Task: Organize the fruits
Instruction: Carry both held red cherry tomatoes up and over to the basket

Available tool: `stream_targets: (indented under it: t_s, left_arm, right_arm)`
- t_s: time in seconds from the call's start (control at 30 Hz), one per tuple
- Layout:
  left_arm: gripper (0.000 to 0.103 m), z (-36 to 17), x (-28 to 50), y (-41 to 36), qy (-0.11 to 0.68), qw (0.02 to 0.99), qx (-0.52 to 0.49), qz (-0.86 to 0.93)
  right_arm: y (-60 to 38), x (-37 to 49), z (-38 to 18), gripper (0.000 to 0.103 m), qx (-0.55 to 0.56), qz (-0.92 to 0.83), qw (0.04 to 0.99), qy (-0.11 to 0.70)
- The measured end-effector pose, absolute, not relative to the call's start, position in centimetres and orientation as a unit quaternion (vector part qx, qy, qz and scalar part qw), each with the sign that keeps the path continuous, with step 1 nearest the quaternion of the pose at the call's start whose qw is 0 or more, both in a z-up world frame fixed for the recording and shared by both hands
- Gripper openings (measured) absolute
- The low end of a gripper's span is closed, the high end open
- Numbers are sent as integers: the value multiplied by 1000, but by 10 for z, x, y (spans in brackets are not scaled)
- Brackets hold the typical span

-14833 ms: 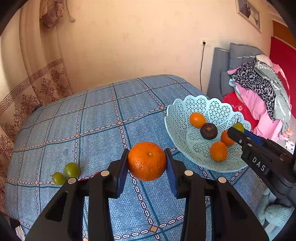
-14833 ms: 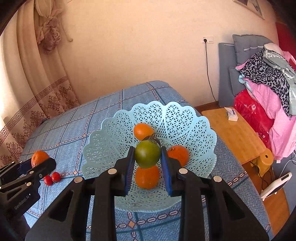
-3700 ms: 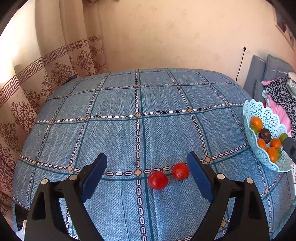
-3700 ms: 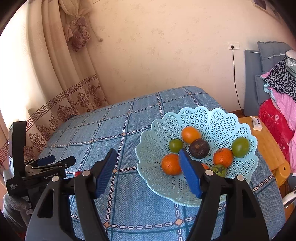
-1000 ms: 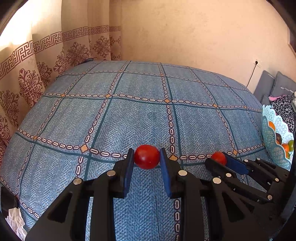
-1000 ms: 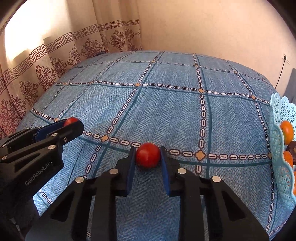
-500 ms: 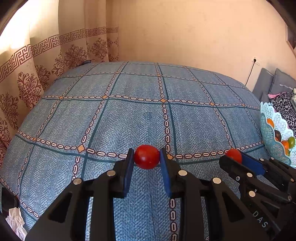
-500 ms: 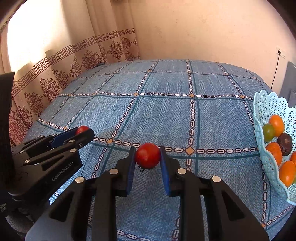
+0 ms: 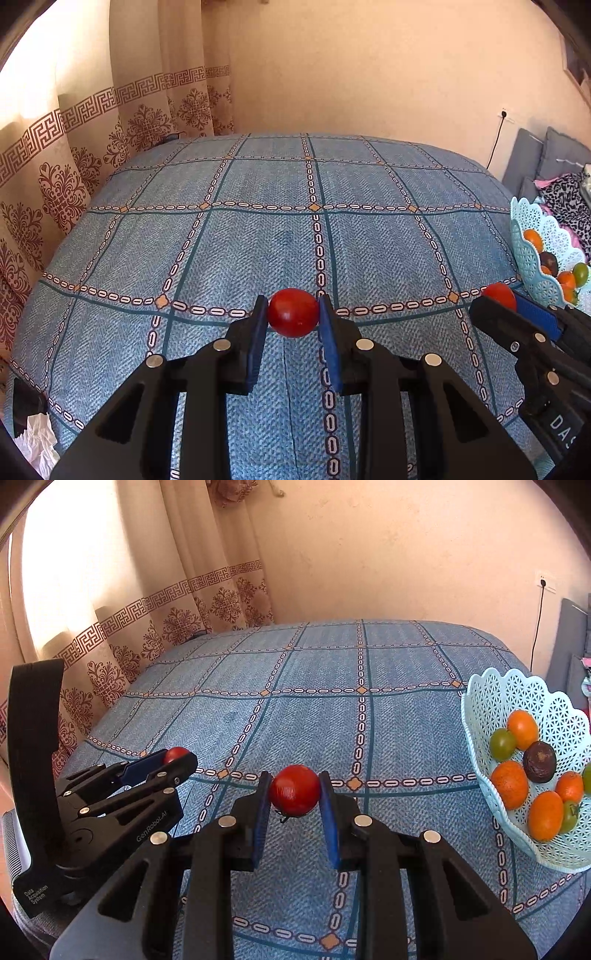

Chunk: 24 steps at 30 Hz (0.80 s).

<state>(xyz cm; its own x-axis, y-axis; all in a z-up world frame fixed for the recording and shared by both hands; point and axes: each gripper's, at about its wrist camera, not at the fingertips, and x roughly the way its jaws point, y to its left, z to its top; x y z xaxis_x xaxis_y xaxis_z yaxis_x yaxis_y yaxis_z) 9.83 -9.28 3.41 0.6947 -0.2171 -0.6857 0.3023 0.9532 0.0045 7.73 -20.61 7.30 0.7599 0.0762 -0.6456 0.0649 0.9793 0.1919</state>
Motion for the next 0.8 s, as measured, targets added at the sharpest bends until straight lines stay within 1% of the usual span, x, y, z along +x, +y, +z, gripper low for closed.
stream_targets:
  t_s: [0.37, 0.8]
  left_arm:
    - [28, 52, 79, -109, 337, 927, 80, -147]
    - [28, 98, 54, -141, 288, 935, 83, -189]
  right_arm:
    - [-232, 55, 92, 26, 128, -16, 940, 314]
    - [-291, 19, 118, 26, 164, -72, 949, 259]
